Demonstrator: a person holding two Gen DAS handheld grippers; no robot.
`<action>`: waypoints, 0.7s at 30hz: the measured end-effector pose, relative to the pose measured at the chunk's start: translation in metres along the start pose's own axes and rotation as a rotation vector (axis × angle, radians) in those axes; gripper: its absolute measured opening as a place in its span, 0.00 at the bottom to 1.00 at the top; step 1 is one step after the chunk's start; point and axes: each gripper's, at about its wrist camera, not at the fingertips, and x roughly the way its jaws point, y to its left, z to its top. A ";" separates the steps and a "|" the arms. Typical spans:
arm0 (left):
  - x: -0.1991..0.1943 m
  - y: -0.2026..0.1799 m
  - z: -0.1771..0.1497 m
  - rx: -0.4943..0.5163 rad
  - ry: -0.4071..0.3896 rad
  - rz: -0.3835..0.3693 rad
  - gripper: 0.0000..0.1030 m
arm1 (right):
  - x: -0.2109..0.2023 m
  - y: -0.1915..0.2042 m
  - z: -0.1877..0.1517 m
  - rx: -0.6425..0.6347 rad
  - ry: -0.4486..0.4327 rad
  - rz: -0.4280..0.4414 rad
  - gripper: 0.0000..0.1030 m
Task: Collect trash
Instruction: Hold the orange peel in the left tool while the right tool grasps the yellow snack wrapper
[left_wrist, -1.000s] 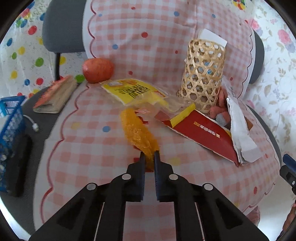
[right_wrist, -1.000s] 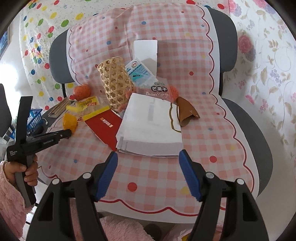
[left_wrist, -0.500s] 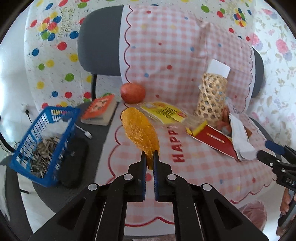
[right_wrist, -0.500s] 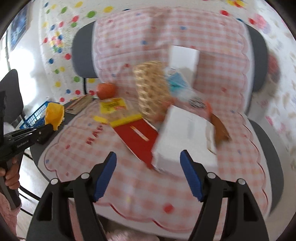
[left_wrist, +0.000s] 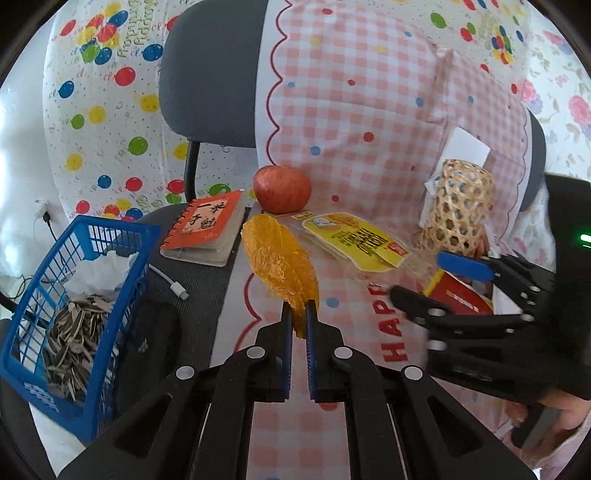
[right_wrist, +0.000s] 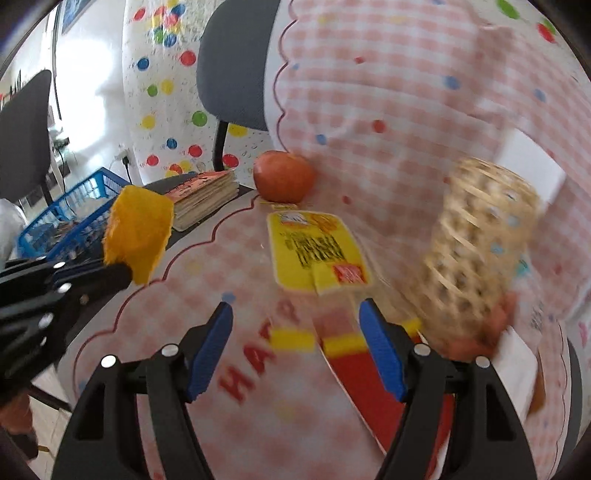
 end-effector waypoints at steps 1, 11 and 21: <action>0.001 0.003 0.001 -0.004 -0.001 -0.001 0.07 | 0.008 0.004 0.004 -0.016 0.009 -0.006 0.68; 0.010 0.020 0.009 -0.034 -0.007 -0.008 0.07 | 0.077 0.023 0.033 -0.170 0.117 -0.143 0.55; -0.009 0.018 0.009 -0.025 -0.032 -0.012 0.07 | 0.011 0.009 0.058 -0.113 -0.041 -0.086 0.19</action>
